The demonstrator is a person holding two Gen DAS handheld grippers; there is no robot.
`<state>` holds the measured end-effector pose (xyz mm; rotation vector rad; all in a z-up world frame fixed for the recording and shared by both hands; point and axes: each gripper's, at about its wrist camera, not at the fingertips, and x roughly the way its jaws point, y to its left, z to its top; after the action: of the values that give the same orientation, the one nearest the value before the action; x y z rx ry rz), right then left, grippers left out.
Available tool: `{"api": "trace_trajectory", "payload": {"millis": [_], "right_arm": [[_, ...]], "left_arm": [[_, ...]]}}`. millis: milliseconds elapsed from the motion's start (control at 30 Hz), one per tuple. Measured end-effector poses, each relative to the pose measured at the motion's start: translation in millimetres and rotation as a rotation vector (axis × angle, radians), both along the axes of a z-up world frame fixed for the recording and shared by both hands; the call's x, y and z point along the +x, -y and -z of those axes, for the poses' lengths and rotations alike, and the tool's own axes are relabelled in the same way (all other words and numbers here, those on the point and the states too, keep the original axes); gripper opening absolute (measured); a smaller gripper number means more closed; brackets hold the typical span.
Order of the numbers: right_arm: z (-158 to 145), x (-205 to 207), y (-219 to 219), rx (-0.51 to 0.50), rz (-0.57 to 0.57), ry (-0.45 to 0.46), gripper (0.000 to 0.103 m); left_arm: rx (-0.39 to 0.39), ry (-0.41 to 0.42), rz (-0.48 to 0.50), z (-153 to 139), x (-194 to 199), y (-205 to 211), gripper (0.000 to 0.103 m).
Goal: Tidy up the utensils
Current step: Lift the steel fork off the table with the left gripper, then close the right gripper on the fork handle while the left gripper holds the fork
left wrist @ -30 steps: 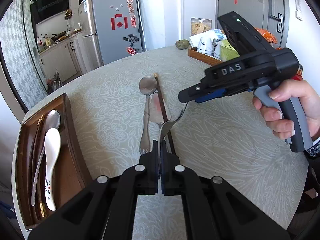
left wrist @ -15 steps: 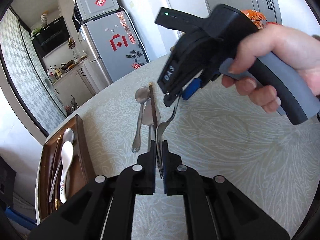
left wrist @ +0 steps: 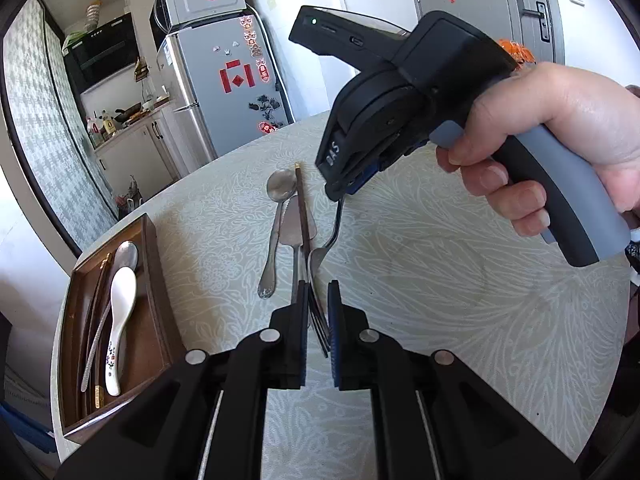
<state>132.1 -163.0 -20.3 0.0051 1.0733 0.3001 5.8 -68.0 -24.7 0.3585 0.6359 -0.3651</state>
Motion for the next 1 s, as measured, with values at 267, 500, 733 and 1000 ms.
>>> {"api": "trace_trajectory", "payload": {"millis": [267, 500, 733, 1000], "right_arm": [[0, -3, -22, 0.004, -0.066, -0.049, 0.005], [-26, -40, 13, 0.015, -0.336, 0.032, 0.053], [-14, -60, 7, -0.119, -0.5, 0.132, 0.05], [9, -75, -11, -0.297, -0.683, 0.216, 0.05]], "left_arm": [[0.009, -0.053, 0.019, 10, 3, -5, 0.003], [-0.002, -0.06, 0.026, 10, 6, -8, 0.003], [0.022, -0.072, 0.026, 8, 7, -6, 0.003], [0.041, -0.092, 0.026, 9, 10, -1, 0.003]]}}
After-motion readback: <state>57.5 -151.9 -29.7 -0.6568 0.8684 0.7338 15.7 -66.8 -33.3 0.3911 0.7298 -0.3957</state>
